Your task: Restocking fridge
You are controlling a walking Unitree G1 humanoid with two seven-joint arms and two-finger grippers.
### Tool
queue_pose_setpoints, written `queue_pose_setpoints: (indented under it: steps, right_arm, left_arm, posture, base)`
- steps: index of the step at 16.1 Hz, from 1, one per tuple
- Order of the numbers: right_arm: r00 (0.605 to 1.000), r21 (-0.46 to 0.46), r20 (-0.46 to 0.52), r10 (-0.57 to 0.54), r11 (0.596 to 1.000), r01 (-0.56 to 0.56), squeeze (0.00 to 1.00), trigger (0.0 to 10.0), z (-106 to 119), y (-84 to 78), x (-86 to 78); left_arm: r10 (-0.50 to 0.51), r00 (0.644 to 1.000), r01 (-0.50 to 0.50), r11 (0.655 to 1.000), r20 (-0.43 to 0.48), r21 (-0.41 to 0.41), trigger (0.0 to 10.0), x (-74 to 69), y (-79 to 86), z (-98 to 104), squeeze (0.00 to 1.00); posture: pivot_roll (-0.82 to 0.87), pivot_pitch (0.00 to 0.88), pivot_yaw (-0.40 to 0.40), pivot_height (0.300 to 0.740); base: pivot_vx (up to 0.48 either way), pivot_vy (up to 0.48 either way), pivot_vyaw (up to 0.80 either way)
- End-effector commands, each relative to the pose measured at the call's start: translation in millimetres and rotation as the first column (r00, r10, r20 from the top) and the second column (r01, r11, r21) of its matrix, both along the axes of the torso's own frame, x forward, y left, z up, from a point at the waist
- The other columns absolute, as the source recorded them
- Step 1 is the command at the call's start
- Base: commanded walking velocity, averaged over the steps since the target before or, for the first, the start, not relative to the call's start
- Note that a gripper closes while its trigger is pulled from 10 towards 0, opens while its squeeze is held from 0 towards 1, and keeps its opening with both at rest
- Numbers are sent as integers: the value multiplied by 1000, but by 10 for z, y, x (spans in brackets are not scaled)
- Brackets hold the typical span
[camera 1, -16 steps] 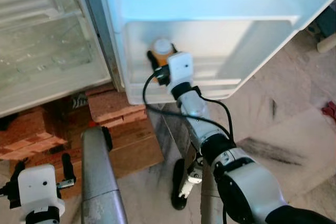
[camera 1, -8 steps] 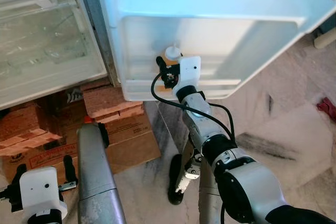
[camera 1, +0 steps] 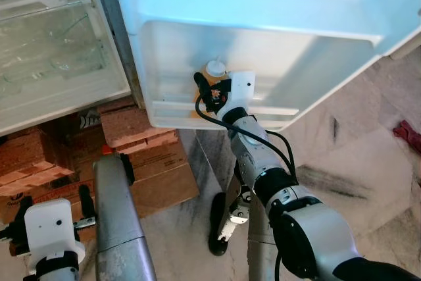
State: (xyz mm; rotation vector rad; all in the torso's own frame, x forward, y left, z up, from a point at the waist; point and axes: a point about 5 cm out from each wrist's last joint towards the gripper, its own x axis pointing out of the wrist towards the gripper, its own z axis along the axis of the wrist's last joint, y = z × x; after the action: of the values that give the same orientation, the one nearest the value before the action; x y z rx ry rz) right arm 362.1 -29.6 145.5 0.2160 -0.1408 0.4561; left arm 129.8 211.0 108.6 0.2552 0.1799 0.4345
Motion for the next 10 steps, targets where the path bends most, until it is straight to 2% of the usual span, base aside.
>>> queue_pose_setpoints:
  steps: [1, 2, 3, 6, 10]
  right_arm:
    - [975, 153, -64, 213, 967, -201, 0, 10000, 58, 893, -358]
    - [976, 141, -61, 208, 970, -198, 0, 10000, 46, 865, -346]
    - [978, 134, -64, 199, 973, -189, 1000, 10000, 33, 817, -319]
    - [979, 119, -59, 196, 975, -188, 1000, 10000, 29, 752, -283]
    - [950, 129, 14, 312, 941, -312, 1000, 10000, 140, 776, -291]
  left_arm:
    - [14, 999, -14, 1000, -43, 0, 10000, -51, 24, -61, 0]
    - [15, 999, -15, 1000, -42, 1, 10000, -40, 30, -64, 0]
    - [16, 999, -16, 1000, -41, 3, 10000, -31, 37, -66, 0]
    - [15, 999, -15, 1000, -39, 7, 10000, -10, 49, -71, 0]
    - [8, 1000, -7, 1000, -28, 15, 10000, 66, 66, -89, 0]
  posture:
    - [404, 372, -162, 451]
    - [404, 370, -161, 451]
    - [402, 367, -161, 451]
    - [400, 360, -157, 451]
    - [386, 337, -153, 451]
  base:
    - [0, 0, 0]
    - [0, 0, 0]
    - [0, 0, 0]
    - [0, 0, 0]
    - [0, 0, 0]
